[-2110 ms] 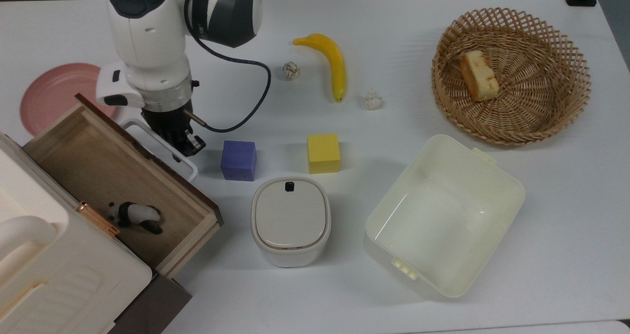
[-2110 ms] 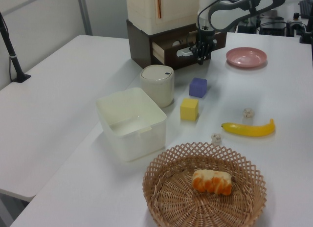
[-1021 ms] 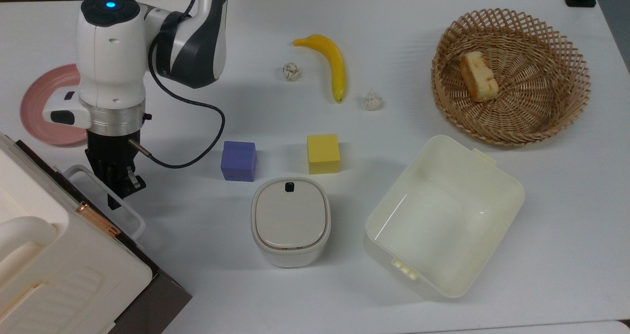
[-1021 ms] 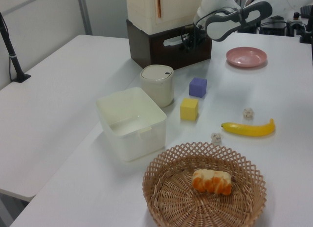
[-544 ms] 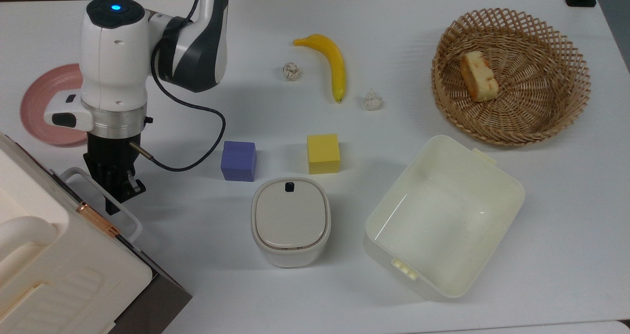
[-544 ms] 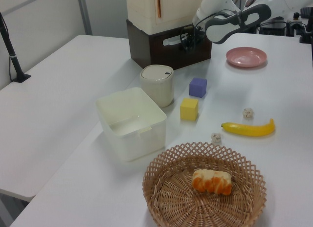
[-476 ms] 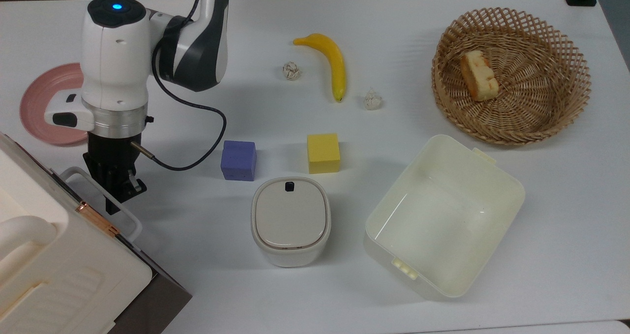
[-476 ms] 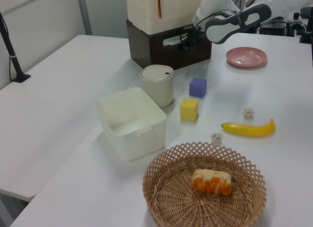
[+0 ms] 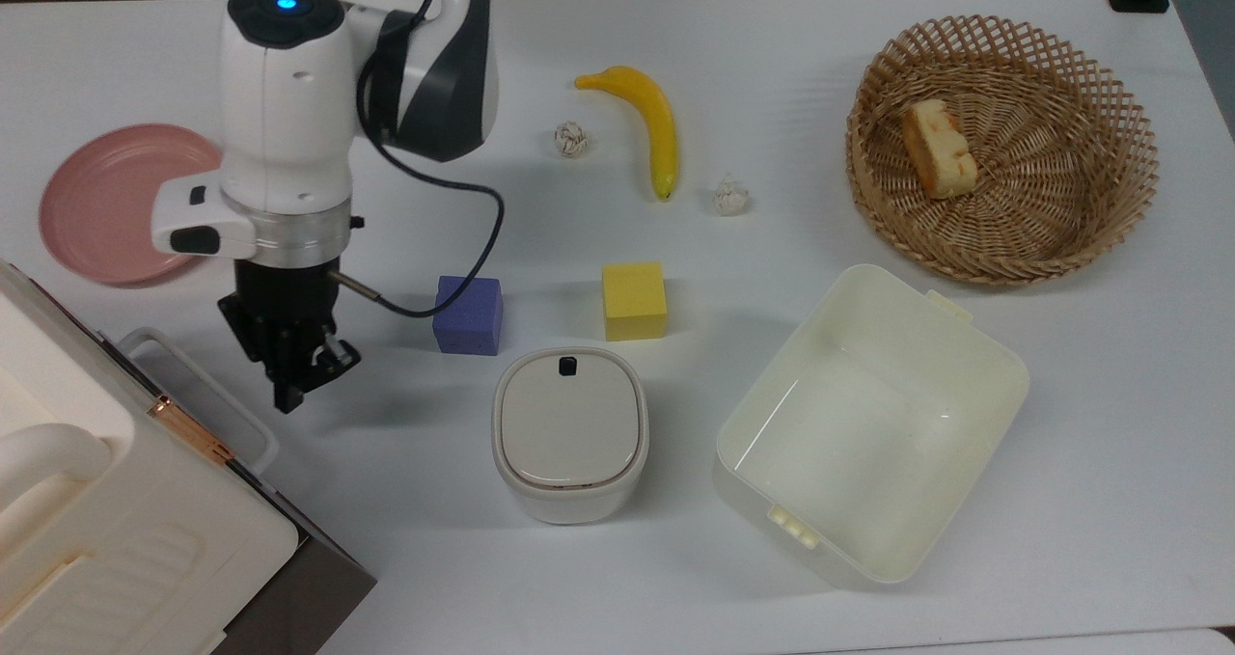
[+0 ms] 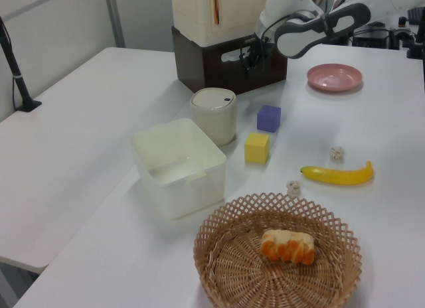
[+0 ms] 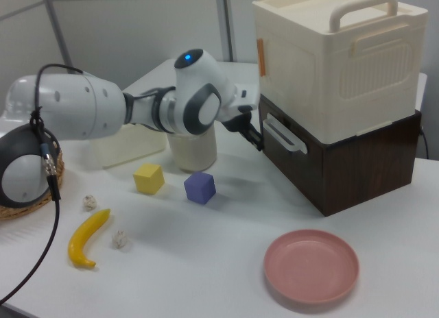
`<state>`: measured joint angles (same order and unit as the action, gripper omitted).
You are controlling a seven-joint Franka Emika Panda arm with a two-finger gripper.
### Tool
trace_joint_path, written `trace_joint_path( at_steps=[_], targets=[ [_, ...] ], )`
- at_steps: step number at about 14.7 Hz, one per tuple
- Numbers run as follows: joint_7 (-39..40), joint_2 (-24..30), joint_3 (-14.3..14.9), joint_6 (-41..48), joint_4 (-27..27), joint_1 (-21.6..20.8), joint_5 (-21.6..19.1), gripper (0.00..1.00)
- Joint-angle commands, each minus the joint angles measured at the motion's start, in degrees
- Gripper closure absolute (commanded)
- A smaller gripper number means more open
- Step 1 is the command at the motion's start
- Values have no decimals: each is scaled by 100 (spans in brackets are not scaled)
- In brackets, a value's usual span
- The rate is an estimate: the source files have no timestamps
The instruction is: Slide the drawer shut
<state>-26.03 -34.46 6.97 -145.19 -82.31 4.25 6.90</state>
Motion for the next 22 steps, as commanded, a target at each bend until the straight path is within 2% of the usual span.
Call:
trace_joint_path(
  at_steps=[1,7,12,17,20,22],
  targets=[
    [212,642,-222,779,-383,-100,57,100],
    [309,1204,-302,2142,-383,-469,22,100],
    [835,1652,-424,3161,-383,-619,-40,100],
    [1687,2250,-521,4260,-383,-619,-75,100],
    [2276,2584,-513,4779,-444,-619,-408,100],
    [2575,2892,-513,4859,-680,-610,-418,99]
  ],
)
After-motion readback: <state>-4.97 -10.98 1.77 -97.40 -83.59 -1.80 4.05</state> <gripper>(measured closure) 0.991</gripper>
